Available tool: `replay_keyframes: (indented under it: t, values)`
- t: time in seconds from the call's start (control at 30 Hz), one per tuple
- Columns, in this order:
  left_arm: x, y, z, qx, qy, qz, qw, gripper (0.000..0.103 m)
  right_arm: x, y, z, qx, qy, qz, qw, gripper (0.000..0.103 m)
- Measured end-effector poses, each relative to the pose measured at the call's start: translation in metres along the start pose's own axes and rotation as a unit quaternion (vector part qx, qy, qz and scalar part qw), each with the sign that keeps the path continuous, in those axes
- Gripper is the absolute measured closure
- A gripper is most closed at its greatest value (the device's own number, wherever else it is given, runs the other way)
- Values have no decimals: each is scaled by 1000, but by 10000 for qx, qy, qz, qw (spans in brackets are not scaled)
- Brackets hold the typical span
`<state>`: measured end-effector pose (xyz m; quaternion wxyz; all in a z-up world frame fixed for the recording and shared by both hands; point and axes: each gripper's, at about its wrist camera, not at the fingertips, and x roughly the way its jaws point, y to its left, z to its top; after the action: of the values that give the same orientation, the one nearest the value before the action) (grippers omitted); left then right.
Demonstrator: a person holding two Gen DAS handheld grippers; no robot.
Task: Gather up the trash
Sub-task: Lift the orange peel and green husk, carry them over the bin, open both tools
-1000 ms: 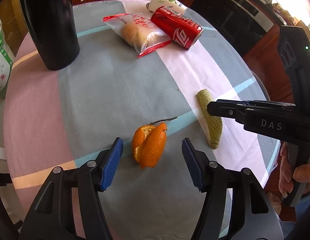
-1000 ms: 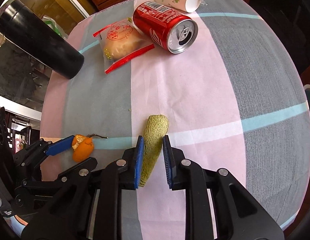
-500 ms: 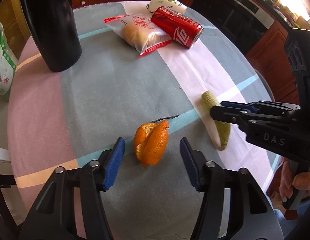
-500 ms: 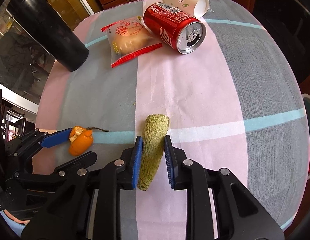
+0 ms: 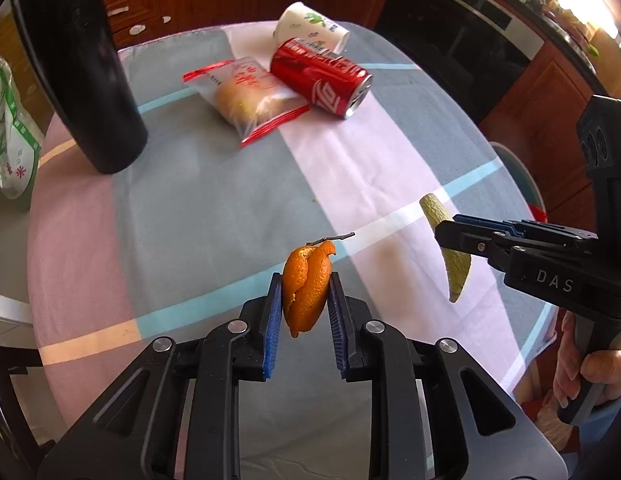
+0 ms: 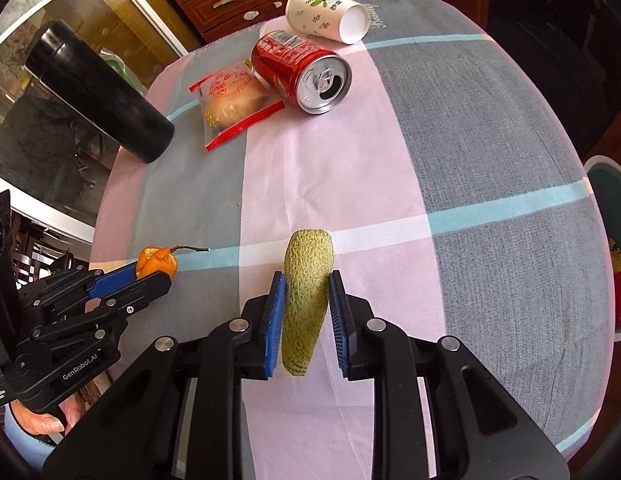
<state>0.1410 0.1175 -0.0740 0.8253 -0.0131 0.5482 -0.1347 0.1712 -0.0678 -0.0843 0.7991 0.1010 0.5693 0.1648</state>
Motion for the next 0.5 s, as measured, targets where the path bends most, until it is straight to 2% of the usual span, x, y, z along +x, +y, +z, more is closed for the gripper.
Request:
replay_keyframes:
  t: [0.27, 0.5]
  values:
    - [5, -68, 31, 351, -20, -300, 9989, 80, -46, -67, 3, 482, -472, -14, 9977, 82]
    - [22, -142, 59, 792, -36, -580, 9952, 80, -94, -160, -5, 1156, -927, -153, 9888, 82]
